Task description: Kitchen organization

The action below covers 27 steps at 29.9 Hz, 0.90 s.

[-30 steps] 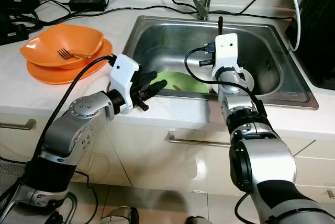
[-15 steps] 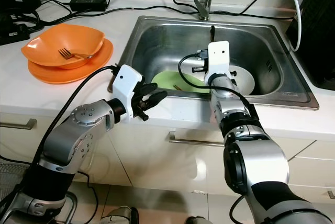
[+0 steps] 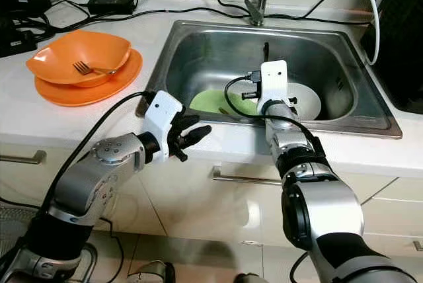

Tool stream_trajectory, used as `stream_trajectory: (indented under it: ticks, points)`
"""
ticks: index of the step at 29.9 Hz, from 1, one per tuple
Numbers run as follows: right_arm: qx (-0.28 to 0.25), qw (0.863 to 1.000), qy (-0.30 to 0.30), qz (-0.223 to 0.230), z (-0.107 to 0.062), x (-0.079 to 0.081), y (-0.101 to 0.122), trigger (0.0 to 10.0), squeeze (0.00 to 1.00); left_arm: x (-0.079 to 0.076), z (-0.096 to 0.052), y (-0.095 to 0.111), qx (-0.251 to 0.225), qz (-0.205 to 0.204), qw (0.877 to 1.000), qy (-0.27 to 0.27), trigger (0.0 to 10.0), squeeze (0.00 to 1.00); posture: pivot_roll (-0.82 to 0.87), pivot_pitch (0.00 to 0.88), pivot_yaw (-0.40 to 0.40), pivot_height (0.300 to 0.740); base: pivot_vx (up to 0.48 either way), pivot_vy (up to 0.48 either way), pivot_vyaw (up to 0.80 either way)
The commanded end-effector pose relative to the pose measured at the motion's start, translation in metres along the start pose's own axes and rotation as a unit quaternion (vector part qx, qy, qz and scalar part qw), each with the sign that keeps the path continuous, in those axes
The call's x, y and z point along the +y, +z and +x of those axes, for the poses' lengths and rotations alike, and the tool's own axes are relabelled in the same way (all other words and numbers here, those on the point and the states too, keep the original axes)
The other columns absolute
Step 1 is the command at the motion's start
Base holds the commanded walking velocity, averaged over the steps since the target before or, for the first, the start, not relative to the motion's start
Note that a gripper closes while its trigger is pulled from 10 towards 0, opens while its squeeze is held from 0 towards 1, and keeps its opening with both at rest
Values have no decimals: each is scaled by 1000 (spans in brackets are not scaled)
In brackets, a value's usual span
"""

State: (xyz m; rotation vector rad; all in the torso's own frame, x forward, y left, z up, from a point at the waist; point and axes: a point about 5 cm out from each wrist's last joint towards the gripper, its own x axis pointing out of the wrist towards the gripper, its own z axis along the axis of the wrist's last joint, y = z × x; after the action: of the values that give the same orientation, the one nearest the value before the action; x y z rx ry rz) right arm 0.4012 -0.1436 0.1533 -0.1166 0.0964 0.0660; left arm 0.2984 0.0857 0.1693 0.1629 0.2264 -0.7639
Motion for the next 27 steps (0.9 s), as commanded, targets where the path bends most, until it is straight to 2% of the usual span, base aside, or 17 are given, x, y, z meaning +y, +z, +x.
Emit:
stream_trajectory:
  ticks: [1, 4, 5, 7, 8, 18, 19, 23, 25, 27]
  points:
    - [30, 1000, 7, -1, -4, 4, -17, 10000, 0, -3, -2, 1, 2, 5, 1000, -6, 10000, 0, 142, 66, -9, 740, 0, 0, 0]
    - [31, 999, 8, 0, -4, 4, -17, 10000, 0, -3, -3, 1, 3, 5, 1000, -5, 10000, 0, 143, 65, -11, 740, 0, 0, 0]
    - [32, 999, 9, -2, -4, 4, -17, 10000, 588, -3, -3, 1, 4, 5, 1000, -4, 10000, 0, 143, 65, -12, 740, 0, 0, 0]
    - [33, 999, 9, -4, -4, 4, -17, 10000, 588, -3, -3, 1, 5, 5, 1000, -4, 10000, 0, 143, 65, -12, 740, 0, 0, 0]
    - [33, 999, 9, -5, -4, 4, -17, 10000, 1000, -3, -3, 0, 5, 5, 1000, -4, 10000, 0, 143, 65, -12, 740, 0, 0, 0]
    - [36, 999, 8, -6, -5, 3, -20, 10000, 1000, -4, -3, 0, 6, 4, 1000, -4, 10000, 0, 137, 64, -13, 740, 0, 0, 0]
    - [34, 999, 7, -8, -5, 3, -19, 10000, 0, -4, -2, 1, 5, 4, 1000, -4, 10000, 0, 137, 64, -13, 740, 0, 0, 0]
    - [15, 1000, 2, -16, -3, 1, -12, 10000, 0, -2, -2, 3, -2, 6, 1000, 5, 10000, 0, 138, 65, -14, 740, 0, 0, 0]
    - [-27, 999, 0, -28, -1, 0, 4, 10000, 0, 4, -2, 9, -27, 4, 999, 27, 10000, 0, 132, 67, -12, 740, 0, 0, 0]
    - [-36, 999, -1, -30, 0, 0, 8, 10000, 0, 5, -2, 11, -35, 4, 999, 32, 10000, 0, 129, 66, -11, 740, 0, 0, 0]
